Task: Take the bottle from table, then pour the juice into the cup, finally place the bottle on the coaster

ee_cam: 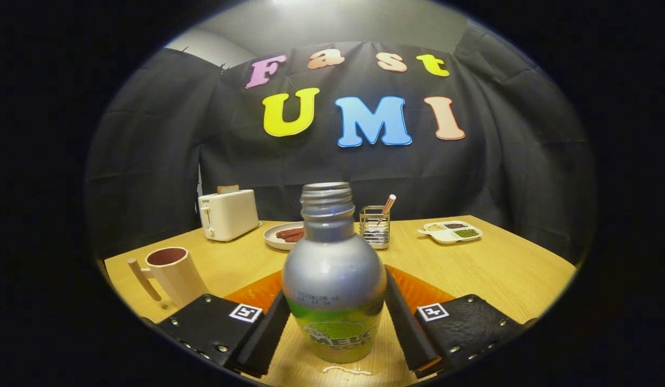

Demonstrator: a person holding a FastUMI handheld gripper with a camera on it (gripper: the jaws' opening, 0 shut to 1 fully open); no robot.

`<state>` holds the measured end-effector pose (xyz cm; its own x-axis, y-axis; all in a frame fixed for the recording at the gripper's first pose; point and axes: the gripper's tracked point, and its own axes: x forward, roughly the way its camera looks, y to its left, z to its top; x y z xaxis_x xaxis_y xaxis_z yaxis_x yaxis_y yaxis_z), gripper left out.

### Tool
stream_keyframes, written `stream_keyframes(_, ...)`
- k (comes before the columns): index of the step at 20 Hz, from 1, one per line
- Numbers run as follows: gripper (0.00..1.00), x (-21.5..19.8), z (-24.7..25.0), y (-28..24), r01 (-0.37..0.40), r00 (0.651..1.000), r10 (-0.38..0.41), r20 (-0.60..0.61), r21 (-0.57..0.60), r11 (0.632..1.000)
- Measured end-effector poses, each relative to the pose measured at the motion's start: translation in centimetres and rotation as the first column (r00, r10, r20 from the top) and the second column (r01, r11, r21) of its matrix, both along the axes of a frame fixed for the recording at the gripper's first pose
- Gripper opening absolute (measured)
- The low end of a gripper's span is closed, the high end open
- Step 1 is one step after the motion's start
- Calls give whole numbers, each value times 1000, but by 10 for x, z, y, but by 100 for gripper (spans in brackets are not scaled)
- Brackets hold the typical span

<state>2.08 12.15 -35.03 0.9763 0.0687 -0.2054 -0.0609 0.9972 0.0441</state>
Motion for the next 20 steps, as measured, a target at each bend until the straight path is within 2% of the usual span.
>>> stream_keyframes(1,84,1,4,0,1,1000,-1,3,-9,1000)
stream_keyframes(4,80,6,4,5,-21,1000,21,2,-54,998)
stream_keyframes(10,80,20,22,23,-72,997,75,3,-229,971)
stream_keyframes(14,80,26,27,45,-128,991,134,-6,-344,930)
stream_keyframes(20,80,36,22,81,-197,976,215,-28,-525,828)
